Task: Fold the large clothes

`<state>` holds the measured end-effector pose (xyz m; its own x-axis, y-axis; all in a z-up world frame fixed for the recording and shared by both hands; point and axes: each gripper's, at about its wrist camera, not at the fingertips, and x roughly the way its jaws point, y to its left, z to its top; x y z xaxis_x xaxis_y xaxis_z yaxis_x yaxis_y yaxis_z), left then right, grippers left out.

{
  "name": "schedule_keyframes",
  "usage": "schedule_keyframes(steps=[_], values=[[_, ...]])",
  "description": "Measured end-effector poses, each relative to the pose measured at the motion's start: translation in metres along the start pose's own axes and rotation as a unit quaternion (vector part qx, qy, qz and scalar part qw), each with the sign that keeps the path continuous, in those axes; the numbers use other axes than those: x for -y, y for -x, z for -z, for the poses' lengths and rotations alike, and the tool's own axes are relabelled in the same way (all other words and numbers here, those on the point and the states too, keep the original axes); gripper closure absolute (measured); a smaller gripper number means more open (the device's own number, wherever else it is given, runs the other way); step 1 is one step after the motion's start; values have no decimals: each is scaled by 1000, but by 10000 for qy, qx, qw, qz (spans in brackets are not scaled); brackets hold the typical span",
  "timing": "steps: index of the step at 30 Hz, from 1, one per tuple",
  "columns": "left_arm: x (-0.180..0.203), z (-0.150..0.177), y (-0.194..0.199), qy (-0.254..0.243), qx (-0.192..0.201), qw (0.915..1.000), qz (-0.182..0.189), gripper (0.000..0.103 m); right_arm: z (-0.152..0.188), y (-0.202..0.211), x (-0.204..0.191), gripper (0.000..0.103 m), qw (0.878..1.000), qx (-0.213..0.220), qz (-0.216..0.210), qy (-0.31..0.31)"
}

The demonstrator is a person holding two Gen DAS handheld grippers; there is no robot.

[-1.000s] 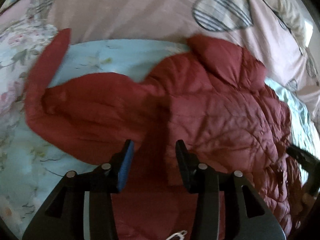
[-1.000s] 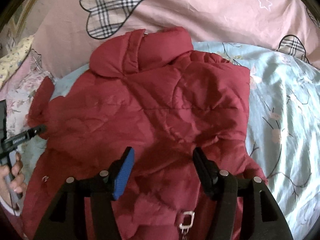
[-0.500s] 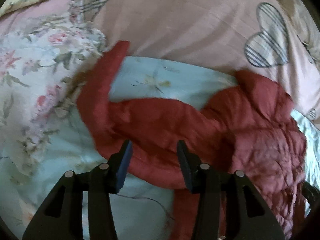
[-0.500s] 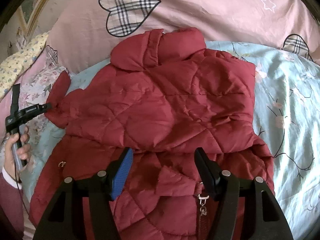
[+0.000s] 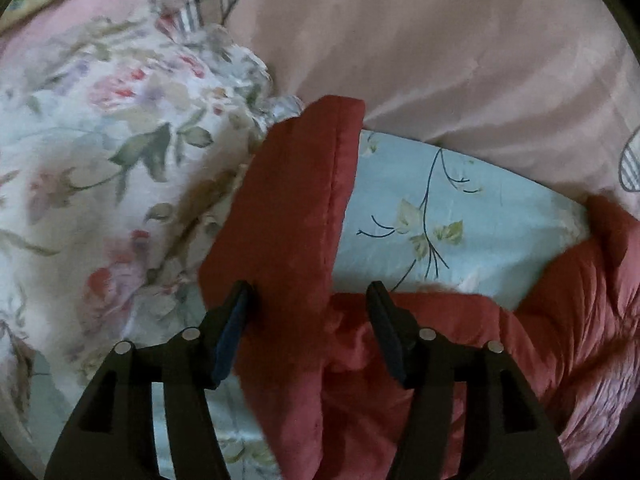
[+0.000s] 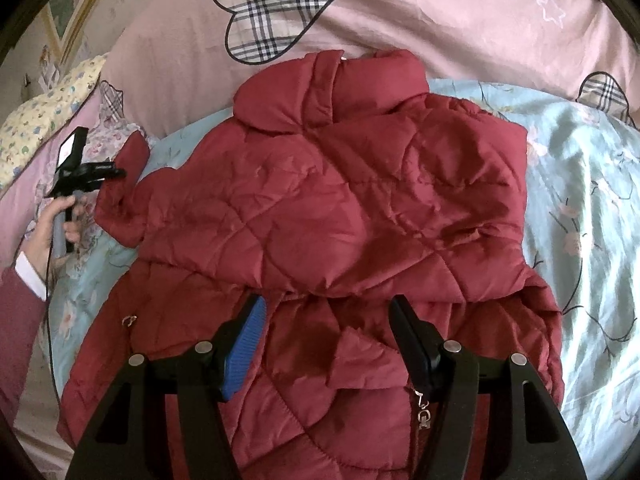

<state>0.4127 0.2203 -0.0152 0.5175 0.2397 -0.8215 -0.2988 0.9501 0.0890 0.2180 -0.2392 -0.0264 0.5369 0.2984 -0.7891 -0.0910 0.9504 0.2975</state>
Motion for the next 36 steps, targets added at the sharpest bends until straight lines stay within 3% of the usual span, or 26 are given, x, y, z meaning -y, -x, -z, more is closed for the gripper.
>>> schedule_keyframes(steps=[1, 2, 5, 14, 24, 36], values=[[2, -1, -3, -32, -26, 10000, -24, 68, 0, 0, 0, 37, 10000, -2, -9, -1], [3, -1, -6, -47, -54, 10000, -36, 87, 1, 0, 0, 37, 10000, 5, -9, -4], [3, 3, 0, 106, -29, 9998, 159, 93, 2, 1, 1, 37, 10000, 43, -30, -27], [23, 38, 70, 161, 493, 9917, 1174, 95, 3, 5, 6, 37, 9998, 110, -56, -150], [96, 83, 146, -148, 830, 9592, 2699, 95, 5, 12, 16, 37, 9993, 148, -69, -326], [206, 135, 176, -942, 631, 9311, 3468, 95, 10, 34, 42, 37, 9963, 328, -175, -772]])
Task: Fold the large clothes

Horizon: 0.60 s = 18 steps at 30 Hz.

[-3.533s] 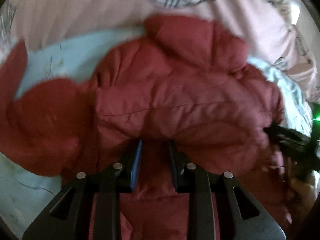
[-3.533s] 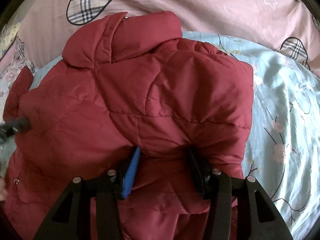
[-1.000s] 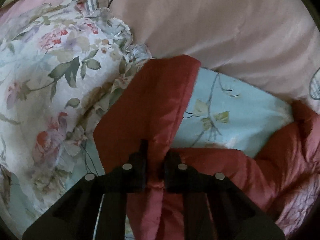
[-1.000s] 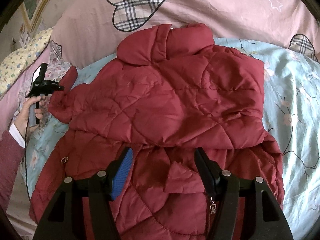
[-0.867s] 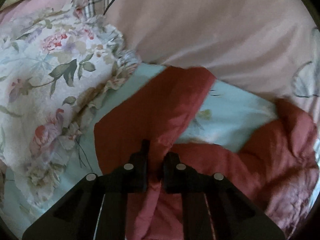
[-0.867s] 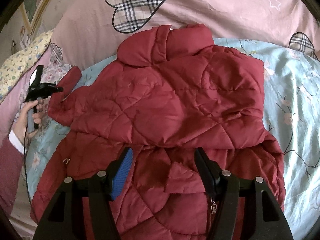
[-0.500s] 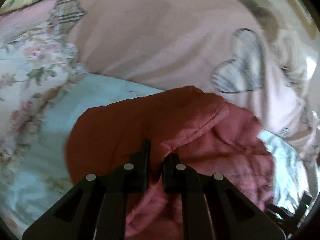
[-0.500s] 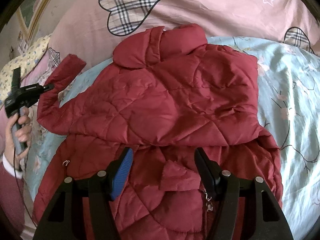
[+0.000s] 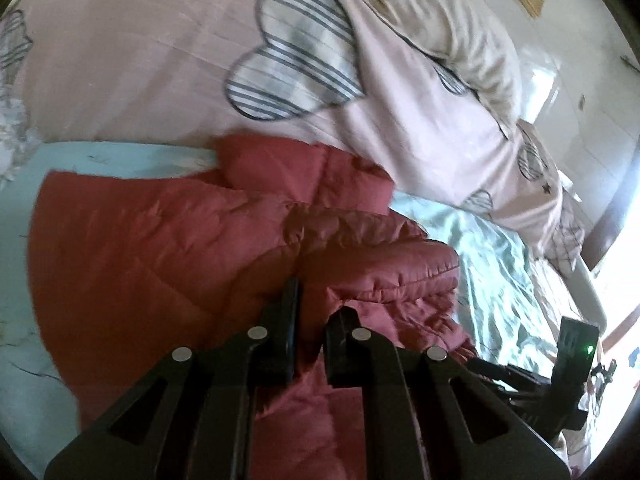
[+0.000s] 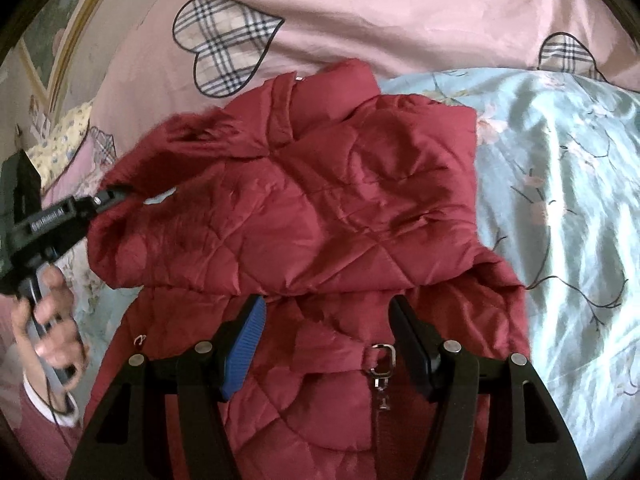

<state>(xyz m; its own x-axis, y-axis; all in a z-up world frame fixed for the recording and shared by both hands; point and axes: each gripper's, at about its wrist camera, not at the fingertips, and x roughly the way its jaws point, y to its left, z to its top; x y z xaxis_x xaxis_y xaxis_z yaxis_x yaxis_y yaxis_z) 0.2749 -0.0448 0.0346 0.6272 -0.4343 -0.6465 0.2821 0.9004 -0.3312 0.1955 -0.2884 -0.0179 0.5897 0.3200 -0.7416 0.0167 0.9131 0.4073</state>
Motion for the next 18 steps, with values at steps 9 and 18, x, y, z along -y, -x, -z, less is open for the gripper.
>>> schedule_keyframes(steps=[9, 18], values=[[30, 26, -41, 55, -339, 9992, 199, 95, -10, 15, 29, 36, 9974, 161, -333, -615], [36, 43, -55, 154, -401, 9982, 416, 95, -40, -18, 53, 27, 9670, 107, -1861, -1737]])
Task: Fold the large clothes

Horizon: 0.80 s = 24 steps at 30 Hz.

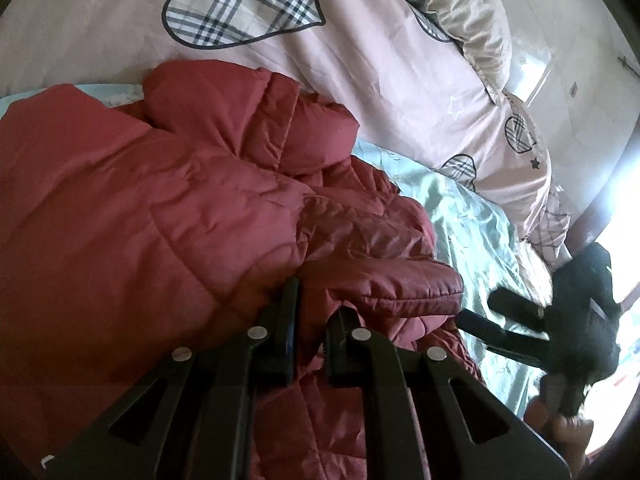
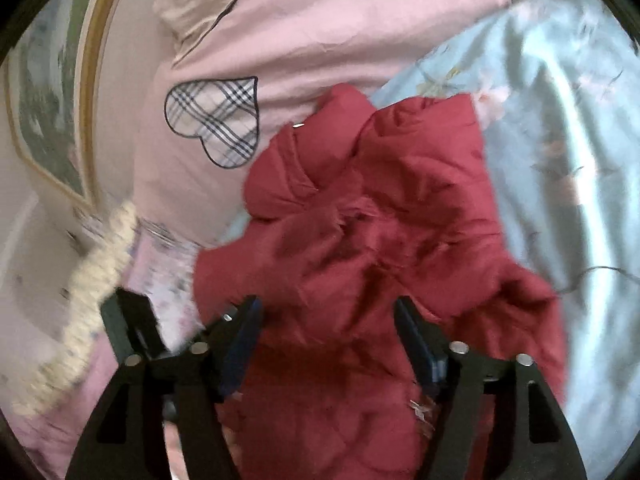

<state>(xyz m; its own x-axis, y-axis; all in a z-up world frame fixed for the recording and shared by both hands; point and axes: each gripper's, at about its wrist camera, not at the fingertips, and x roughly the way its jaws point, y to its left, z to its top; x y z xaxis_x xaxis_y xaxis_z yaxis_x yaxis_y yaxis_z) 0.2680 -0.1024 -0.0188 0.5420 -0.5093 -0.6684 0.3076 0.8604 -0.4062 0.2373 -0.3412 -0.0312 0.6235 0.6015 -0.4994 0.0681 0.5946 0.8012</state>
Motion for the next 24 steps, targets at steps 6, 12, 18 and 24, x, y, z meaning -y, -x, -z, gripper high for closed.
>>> schedule_keyframes(steps=[6, 12, 18, 24], values=[[0, 0, -2, 16, -13, 10000, 35, 95, -19, -45, 30, 27, 9945, -259, -483, -894], [4, 4, -4, -141, -80, 9998, -99, 95, -26, -63, 33, 89, 9931, -303, -523, -1005], [-2, 11, -6, -138, -636, 9979, -56, 53, -33, -55, 22, 95, 9976, -48, -175, -676], [-13, 17, 18, -294, -540, 9979, -180, 31, -40, -24, 14, 96, 9986, 365, 368, -139]])
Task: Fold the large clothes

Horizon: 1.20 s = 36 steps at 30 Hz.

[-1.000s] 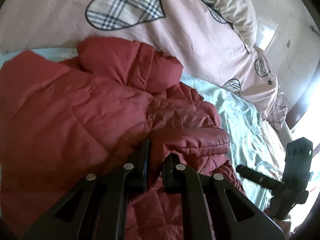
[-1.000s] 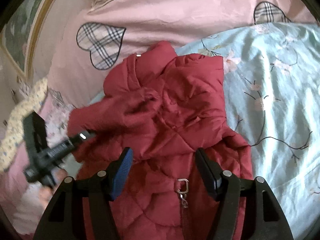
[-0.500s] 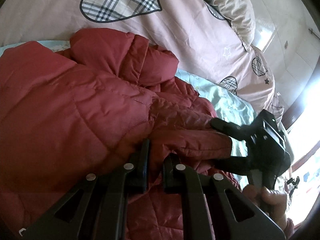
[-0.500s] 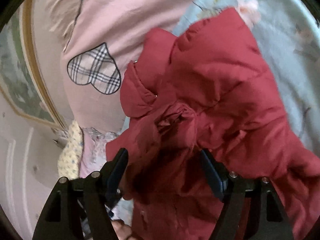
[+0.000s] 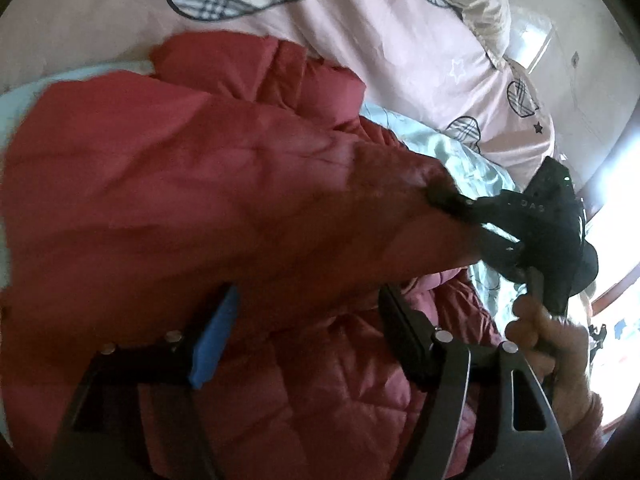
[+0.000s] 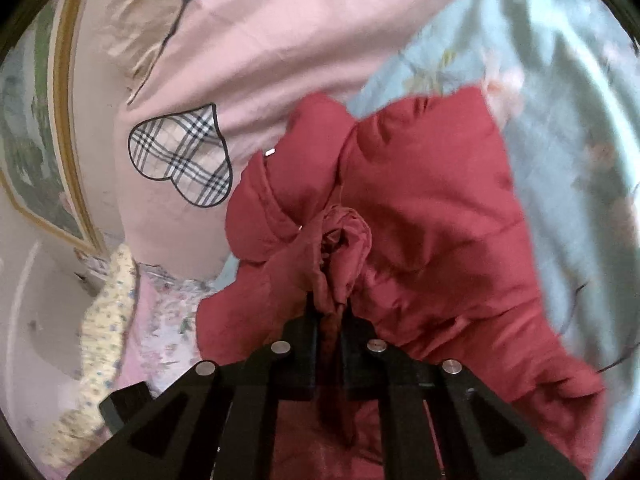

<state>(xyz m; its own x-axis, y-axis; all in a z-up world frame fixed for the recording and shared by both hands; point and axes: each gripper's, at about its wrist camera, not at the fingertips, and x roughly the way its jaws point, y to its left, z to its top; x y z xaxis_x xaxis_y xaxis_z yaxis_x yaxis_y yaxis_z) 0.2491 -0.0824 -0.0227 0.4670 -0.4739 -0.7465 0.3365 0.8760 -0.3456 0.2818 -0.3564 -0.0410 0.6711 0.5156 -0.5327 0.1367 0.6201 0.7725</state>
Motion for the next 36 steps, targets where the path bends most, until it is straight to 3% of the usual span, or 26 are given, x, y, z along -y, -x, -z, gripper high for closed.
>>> schedule_keyframes(steps=[6, 10, 16, 19, 22, 25, 26, 31, 36], values=[[-34, -15, 30, 123, 416, 9986, -308, 31, 5, 12, -5, 96, 9924, 55, 878, 857], [-63, -37, 34, 288, 619, 9957, -622, 32, 10, 0, 5, 96, 9886, -80, 1153, 968], [-91, -49, -3, 227, 200, 9947, -978, 41, 14, -4, 5, 94, 9829, -71, 1418, 1173], [-95, -41, -21, 154, 7, 9931, -1165, 41, 16, 5, -1, 83, 9803, 36, 1571, 1195], [-94, -34, -26, 91, 22, 9917, -1281, 40, 17, 30, -20, 80, 9715, 570, 1789, 1446], [-93, -33, -28, 48, 15, 9910, -1336, 40, 22, 46, -49, 60, 9580, 1068, 1841, 1922], [-91, -33, -28, 30, 5, 9908, -1356, 40, 23, 42, -56, 56, 9557, 1012, 1830, 2072], [-90, -35, -31, 47, -36, 9893, -1456, 40, 43, -15, -82, 58, 9384, 265, 1983, 2816], [-91, -36, -29, 48, -48, 9895, -1441, 40, 46, -46, -56, 60, 9293, -173, 2463, 2748]])
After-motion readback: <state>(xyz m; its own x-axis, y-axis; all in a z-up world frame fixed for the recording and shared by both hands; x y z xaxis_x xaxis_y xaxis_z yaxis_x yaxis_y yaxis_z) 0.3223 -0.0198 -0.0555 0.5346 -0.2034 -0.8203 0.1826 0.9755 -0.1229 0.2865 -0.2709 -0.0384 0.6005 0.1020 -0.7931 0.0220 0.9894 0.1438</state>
